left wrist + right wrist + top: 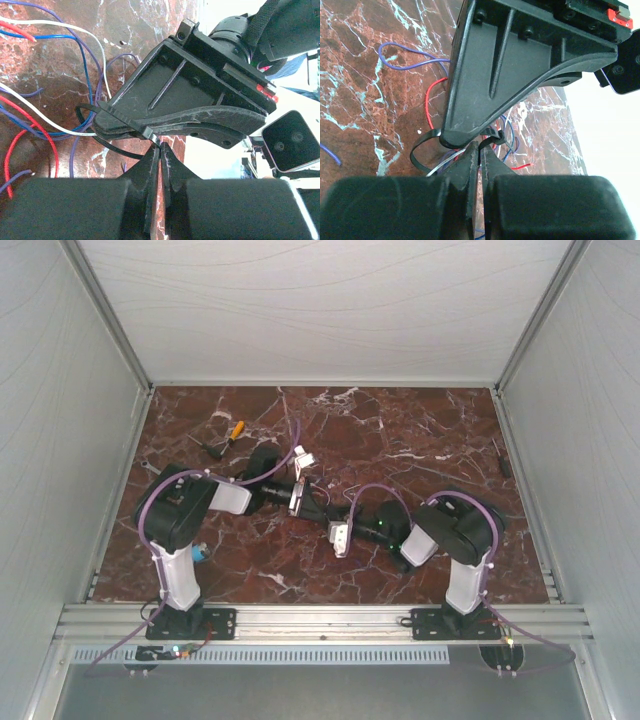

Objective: Zip-tie the wires
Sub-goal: Tie the cable at the center of the board.

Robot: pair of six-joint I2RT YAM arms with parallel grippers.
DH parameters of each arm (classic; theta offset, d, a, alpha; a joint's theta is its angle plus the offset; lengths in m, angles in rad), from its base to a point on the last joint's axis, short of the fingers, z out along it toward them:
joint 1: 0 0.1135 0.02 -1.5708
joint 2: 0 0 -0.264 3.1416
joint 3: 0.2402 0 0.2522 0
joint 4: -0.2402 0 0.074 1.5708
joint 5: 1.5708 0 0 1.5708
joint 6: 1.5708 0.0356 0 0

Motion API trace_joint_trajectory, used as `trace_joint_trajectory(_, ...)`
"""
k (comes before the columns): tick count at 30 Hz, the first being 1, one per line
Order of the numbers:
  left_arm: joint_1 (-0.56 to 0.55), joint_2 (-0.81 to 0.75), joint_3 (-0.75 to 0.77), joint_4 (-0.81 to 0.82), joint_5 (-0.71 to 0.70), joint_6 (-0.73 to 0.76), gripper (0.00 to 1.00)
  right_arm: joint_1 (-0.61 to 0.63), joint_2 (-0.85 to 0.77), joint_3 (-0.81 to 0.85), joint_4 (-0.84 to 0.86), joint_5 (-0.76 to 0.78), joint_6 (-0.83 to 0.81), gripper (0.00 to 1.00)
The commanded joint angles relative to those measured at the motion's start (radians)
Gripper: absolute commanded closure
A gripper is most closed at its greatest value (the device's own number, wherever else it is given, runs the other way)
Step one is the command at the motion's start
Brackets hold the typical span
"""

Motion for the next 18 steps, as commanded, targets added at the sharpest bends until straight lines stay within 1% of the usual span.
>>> trace_joint_trajectory(1,0.022,0.017,0.052,0.074,-0.012,-0.009,1.0,0.023,0.027,-0.02,0.139,-0.021,-0.046,1.0)
trace_joint_trajectory(6,0.028,0.026,0.057,0.044,-0.035,0.006,1.0,0.036,0.023,-0.029,0.153,0.002,-0.065,1.0)
trace_joint_trajectory(10,0.03,0.034,0.059,0.038,-0.024,0.003,1.0,0.048,0.054,-0.024,0.218,0.057,-0.072,1.0)
trace_joint_trajectory(18,0.03,0.025,0.032,0.044,-0.026,0.006,1.0,0.046,0.096,0.002,0.252,0.077,-0.029,1.0)
